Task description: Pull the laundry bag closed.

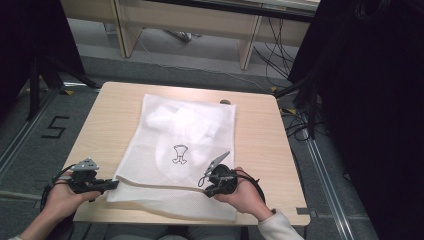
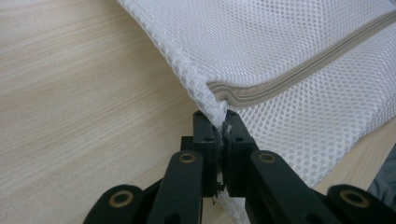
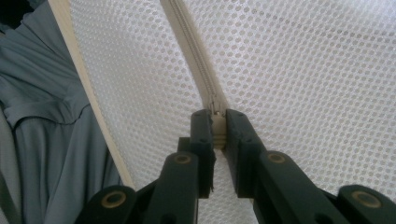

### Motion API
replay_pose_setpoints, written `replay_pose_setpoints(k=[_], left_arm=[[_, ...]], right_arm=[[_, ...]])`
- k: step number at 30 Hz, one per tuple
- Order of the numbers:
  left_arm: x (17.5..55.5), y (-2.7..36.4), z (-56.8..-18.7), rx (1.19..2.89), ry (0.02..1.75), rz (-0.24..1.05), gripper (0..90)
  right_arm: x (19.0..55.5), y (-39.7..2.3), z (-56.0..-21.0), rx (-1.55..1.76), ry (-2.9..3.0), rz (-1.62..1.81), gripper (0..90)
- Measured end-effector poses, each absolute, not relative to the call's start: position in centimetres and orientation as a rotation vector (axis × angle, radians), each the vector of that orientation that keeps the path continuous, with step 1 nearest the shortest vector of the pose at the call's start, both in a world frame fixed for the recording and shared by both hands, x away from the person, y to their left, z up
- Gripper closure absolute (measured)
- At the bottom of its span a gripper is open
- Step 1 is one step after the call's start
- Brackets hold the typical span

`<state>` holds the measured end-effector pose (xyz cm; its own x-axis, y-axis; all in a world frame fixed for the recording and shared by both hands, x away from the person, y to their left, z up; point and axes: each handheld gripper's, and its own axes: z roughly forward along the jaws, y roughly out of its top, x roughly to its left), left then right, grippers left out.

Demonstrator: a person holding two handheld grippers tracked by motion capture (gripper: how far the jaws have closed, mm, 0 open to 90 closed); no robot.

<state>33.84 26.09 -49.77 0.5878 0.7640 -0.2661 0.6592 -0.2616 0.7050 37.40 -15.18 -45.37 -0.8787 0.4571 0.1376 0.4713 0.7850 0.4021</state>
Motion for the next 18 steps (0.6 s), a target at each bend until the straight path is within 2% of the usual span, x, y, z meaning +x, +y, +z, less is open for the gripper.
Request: replay_pose_setpoints(k=[18], left_arm=[[33.82, 26.13, -49.71, 1.994, 1.128, 0.163, 85.5]], right_arm=[[37.38, -15.42, -45.34, -0.764, -2.936, -0.673, 82.4]])
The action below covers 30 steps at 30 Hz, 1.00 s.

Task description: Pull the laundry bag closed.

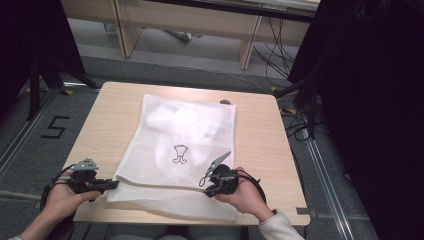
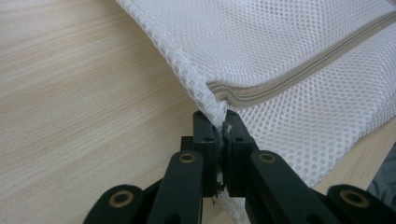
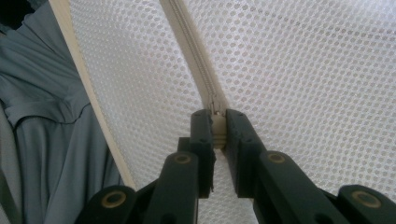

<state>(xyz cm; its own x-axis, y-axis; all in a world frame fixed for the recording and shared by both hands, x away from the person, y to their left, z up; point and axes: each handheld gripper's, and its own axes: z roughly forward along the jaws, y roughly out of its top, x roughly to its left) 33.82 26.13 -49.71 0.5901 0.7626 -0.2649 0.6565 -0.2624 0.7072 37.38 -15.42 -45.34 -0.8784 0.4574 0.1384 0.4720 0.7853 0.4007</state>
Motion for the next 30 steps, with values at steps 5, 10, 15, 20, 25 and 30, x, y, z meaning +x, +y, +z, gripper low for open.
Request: replay_pose_setpoints(k=[5, 10, 15, 20, 25, 30], left_arm=[[33.8, 26.1, -49.7, 1.991, 1.132, 0.158, 85.5], [33.8, 26.1, -49.7, 1.987, 1.135, 0.162, 85.4], [33.8, 26.1, -49.7, 1.989, 1.130, 0.161, 85.5], [33.8, 26.1, -49.6, 2.001, 1.129, 0.161, 85.5], [33.8, 26.1, -49.7, 1.987, 1.133, 0.160, 85.5], [33.8, 26.1, -49.7, 1.994, 1.132, 0.158, 85.5]], right_arm=[[37.2, -15.8, -45.3, -0.809, -2.930, -0.662, 82.4], [37.2, -15.9, -45.3, -0.807, -2.938, -0.661, 82.4], [37.1, -16.1, -45.3, -0.809, -2.932, -0.664, 82.4], [37.2, -16.3, -45.3, -0.802, -2.933, -0.671, 82.4], [37.1, -16.5, -45.4, -0.824, -2.924, -0.656, 82.4], [37.1, -16.8, -45.4, -0.821, -2.924, -0.663, 82.4]])
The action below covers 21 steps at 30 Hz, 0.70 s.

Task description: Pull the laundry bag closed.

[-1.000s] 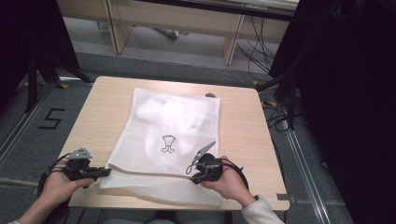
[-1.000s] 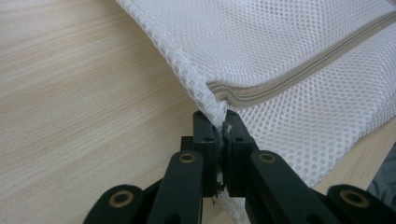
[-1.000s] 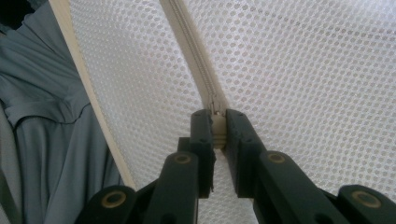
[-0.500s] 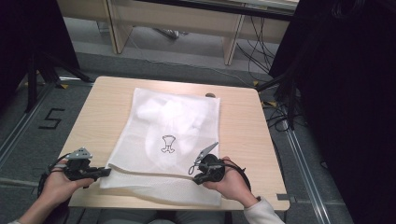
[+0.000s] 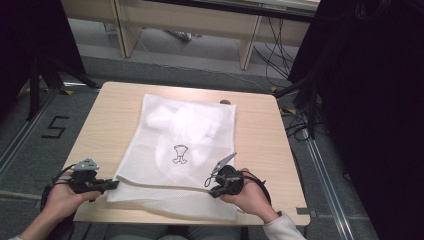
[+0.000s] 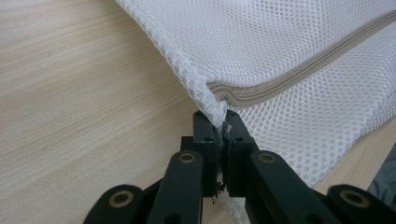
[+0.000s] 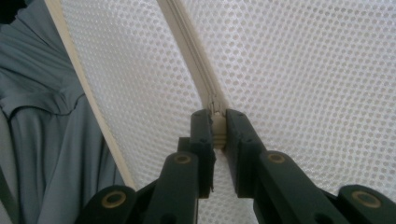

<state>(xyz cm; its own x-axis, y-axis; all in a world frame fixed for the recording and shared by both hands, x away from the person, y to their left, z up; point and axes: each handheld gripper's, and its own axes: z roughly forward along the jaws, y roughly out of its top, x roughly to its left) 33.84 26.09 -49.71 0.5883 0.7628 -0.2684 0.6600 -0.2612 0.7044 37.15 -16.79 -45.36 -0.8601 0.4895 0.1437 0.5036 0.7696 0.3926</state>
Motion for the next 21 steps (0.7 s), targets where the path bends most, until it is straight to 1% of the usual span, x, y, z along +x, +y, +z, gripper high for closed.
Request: replay_pose_setpoints(k=[5, 6, 8, 9, 10, 11, 12, 13, 15, 21], left_arm=[[33.8, 26.1, -49.7, 1.991, 1.129, 0.158, 85.5], [33.9, 26.3, -49.6, 2.040, 1.101, 0.166, 85.5], [33.8, 26.0, -49.7, 1.985, 1.134, 0.155, 85.5], [33.8, 26.1, -49.7, 1.994, 1.130, 0.163, 85.5], [33.9, 26.4, -49.6, 2.046, 1.100, 0.171, 85.5], [33.9, 26.1, -49.7, 1.991, 1.131, 0.166, 85.5], [33.9, 26.1, -49.7, 1.994, 1.130, 0.164, 85.5], [33.9, 26.4, -49.6, 2.046, 1.101, 0.173, 85.5], [33.9, 26.1, -49.8, 1.994, 1.131, 0.169, 85.5], [33.9, 26.2, -49.7, 2.035, 1.124, 0.163, 85.5]], right_arm=[[37.2, -17.1, -45.4, -0.826, -2.921, -0.662, 82.4], [37.2, -17.2, -45.4, -0.825, -2.920, -0.661, 82.4], [37.2, -17.3, -45.4, -0.827, -2.935, -0.657, 82.4], [37.2, -17.4, -45.3, -0.826, -2.925, -0.657, 82.4], [37.2, -17.4, -45.3, -0.830, -2.933, -0.646, 82.4], [37.2, -17.5, -45.3, -0.832, -2.941, -0.636, 82.4], [37.2, -17.6, -45.3, -0.833, -2.943, -0.635, 82.4], [37.2, -17.7, -45.4, -0.833, -2.938, -0.640, 82.4], [37.2, -18.0, -45.4, -0.839, -2.944, -0.620, 82.4], [37.2, -19.7, -45.8, -0.871, -2.933, -0.590, 82.3]])
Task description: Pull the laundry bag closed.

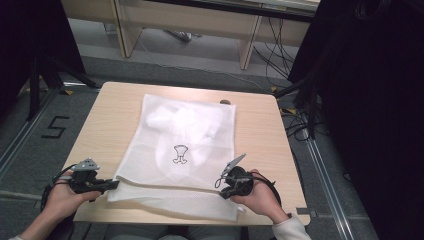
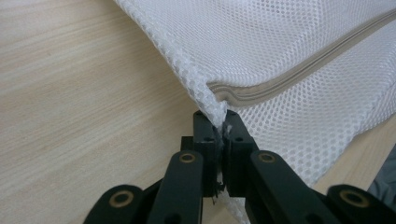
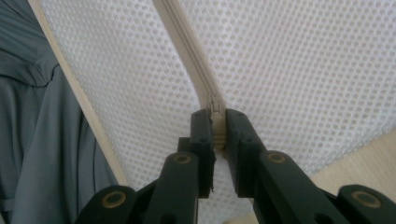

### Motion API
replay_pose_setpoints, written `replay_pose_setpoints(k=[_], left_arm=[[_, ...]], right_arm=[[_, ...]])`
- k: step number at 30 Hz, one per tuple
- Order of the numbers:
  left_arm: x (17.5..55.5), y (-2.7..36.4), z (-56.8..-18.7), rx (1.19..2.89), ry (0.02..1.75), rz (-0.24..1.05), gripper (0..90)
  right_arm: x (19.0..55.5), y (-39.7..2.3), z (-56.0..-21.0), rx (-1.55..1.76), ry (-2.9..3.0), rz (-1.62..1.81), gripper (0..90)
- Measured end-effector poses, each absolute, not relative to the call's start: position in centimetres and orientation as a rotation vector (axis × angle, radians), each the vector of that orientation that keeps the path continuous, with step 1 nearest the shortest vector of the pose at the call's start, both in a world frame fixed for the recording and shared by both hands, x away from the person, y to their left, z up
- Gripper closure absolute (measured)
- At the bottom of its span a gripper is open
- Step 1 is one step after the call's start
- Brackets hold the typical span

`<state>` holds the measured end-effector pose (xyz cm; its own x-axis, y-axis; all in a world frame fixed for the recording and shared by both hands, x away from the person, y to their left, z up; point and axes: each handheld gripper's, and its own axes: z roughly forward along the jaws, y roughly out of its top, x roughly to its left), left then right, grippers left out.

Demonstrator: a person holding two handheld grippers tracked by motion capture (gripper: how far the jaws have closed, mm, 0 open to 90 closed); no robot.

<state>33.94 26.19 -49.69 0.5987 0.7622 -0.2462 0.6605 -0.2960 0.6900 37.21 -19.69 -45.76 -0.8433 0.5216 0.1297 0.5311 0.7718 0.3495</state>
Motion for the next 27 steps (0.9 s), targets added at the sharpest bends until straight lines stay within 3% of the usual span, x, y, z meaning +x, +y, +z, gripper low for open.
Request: replay_pose_setpoints(k=[2, 10, 12, 14, 17, 20, 24, 27], left_arm=[[33.9, 26.5, -49.6, 2.072, 1.116, 0.205, 85.6], [33.8, 25.6, -49.9, 2.029, 1.114, 0.148, 85.4], [33.8, 25.8, -49.9, 2.088, 1.082, 0.132, 84.5], [33.6, 25.6, -50.0, 2.148, 1.048, 0.147, 77.5], [33.4, 25.4, -49.8, 2.164, 1.007, 0.215, 51.7], [33.1, 25.9, -49.4, 2.090, 0.991, 0.292, 38.0], [32.9, 26.4, -48.7, 1.965, 1.004, 0.404, 29.5], [33.0, 26.4, -48.5, 1.944, 0.990, 0.429, 28.1]], right_arm=[[37.2, -20.2, -46.0, -0.859, -2.983, -0.516, 82.4], [37.2, -23.0, -46.7, -0.936, -2.920, -0.560, 82.3], [37.2, -22.9, -46.9, -0.938, -2.917, -0.549, 82.0], [37.3, -23.0, -46.9, -0.942, -2.915, -0.570, 78.6], [37.3, -23.8, -46.5, -1.044, -2.899, -0.697, 65.6], [37.1, -24.5, -46.2, -1.165, -2.850, -0.804, 58.0], [36.9, -25.4, -46.1, -1.338, -2.758, -0.951, 50.1], [37.1, -25.8, -46.0, -1.380, -2.740, -1.045, 49.5]])
